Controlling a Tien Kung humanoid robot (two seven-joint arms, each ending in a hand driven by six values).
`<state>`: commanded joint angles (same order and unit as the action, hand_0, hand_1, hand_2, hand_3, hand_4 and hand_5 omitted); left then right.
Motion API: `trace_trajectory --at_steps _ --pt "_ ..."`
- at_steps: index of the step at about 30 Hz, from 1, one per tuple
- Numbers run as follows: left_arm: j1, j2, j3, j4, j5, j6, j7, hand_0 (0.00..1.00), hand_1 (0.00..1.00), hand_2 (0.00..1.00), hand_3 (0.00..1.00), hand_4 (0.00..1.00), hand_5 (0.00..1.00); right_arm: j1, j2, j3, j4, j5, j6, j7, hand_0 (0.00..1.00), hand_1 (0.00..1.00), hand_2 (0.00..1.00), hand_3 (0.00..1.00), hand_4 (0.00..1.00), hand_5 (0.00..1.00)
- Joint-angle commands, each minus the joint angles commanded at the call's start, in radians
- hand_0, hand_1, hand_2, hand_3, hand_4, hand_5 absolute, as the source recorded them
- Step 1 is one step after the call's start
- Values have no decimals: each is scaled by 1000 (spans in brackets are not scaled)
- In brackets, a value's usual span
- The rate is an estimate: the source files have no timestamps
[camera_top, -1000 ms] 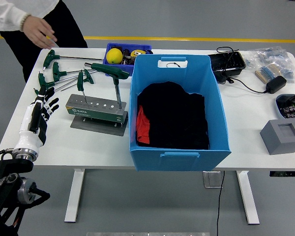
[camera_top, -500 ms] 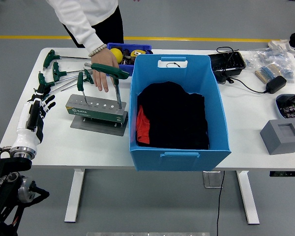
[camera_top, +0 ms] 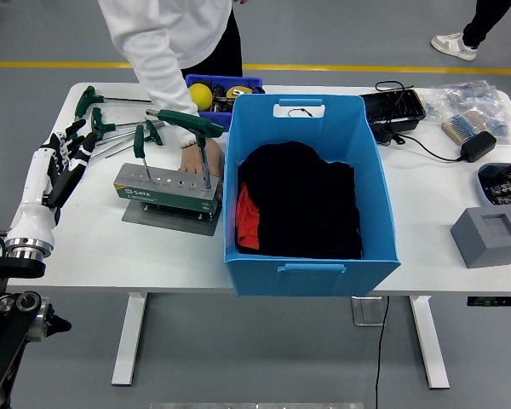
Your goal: Lift tool from toolbox,place it in box,lift tool from toolbox,place it in box
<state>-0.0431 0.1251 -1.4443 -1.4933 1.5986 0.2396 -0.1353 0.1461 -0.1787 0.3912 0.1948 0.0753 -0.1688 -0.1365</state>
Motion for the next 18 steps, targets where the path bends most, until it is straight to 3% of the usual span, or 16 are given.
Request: trace_trajectory --at_steps 2,7,8,13,14,16,18 --pt "-19 21 11 -6 70 -23 2 950 998 998 970 998 647 0 0 1 0 0 0 0 674 668 742 570 792 678" --pt "-111 95 78 -22 259 -101 19 950 998 998 970 998 647 -1 -1 7 -1 -8 0 -3 674 668 742 570 792 678" --pt "-145 117 105 -25 305 -123 25 998 998 998 998 998 552 -2 0 9 -1 -11 0 -3 674 668 742 569 793 678" --pt "-327 220 278 -11 519 -227 88 998 998 998 998 998 552 -3 -1 19 -2 -19 -1 -6 674 668 742 569 793 678" --pt "-364 239 315 -5 558 -242 98 998 998 998 998 998 488 -3 -2 20 -2 -21 0 -7 674 668 743 569 793 676" --pt "-435 262 389 7 630 -267 112 998 998 998 998 998 488 -3 -3 24 -3 -23 0 -8 674 668 743 569 793 676" --pt "-500 270 449 22 641 -294 123 998 998 998 998 998 488 -3 -3 26 -4 -22 1 -8 674 668 743 569 793 676"
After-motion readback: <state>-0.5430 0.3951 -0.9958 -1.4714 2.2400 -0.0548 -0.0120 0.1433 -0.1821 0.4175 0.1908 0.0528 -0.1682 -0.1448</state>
